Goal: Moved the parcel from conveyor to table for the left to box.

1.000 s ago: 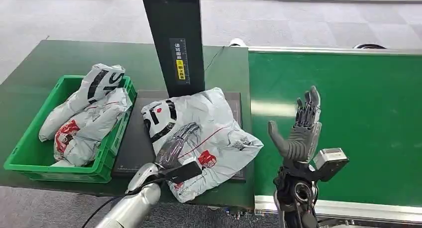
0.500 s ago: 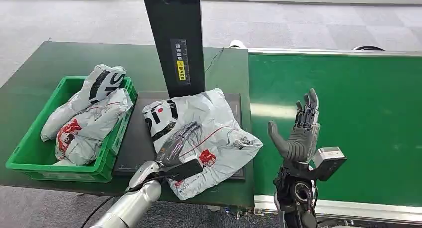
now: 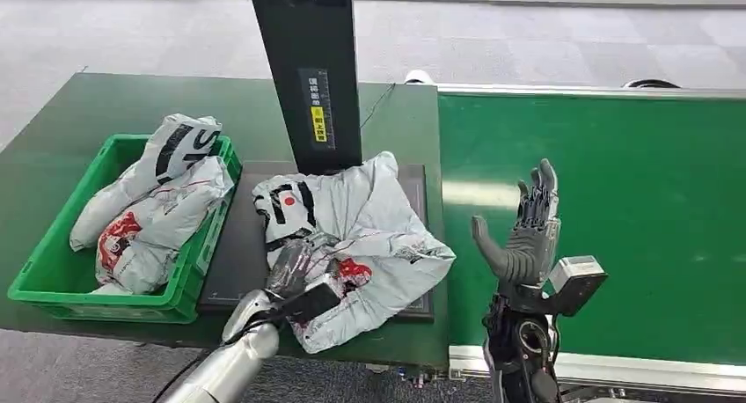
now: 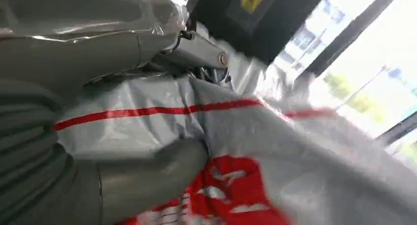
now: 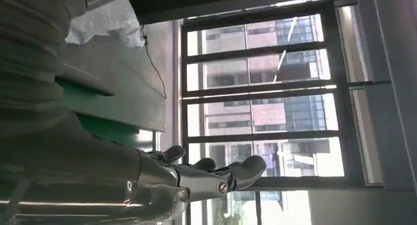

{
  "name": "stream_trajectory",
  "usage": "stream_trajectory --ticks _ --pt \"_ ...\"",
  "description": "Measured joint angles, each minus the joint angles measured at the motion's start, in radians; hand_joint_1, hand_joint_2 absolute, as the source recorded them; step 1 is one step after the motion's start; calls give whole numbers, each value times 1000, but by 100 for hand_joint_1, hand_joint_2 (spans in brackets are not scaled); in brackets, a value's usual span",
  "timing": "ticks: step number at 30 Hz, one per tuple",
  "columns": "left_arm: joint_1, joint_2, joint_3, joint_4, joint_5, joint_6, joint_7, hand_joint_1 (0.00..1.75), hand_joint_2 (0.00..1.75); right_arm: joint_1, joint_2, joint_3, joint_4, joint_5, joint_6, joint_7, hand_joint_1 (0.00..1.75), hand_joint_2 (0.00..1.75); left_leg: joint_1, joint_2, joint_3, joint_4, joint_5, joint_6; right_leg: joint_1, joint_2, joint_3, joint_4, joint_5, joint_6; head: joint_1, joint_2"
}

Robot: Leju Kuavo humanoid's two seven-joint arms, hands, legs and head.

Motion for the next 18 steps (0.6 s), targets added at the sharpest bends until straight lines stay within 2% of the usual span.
stream_trajectory --ticks 5,11,18 --pt "117 7 32 -224 100 -2 -18 175 175 4 0 -9 12 3 -4 0 0 175 0 -1 -7 0 0 0 0 0 -7 0 0 0 1 0" --pt "178 15 39 -377 214 13 -65 175 175 0 0 -14 31 12 -8 0 0 175 0 -1 -10 0 0 0 0 0 -9 0 0 0 1 0" --pt "288 28 50 -694 497 -66 -107 175 175 2 0 -23 37 12 -14 0 0 175 0 -1 -11 0 0 0 0 0 -10 0 0 0 1 0"
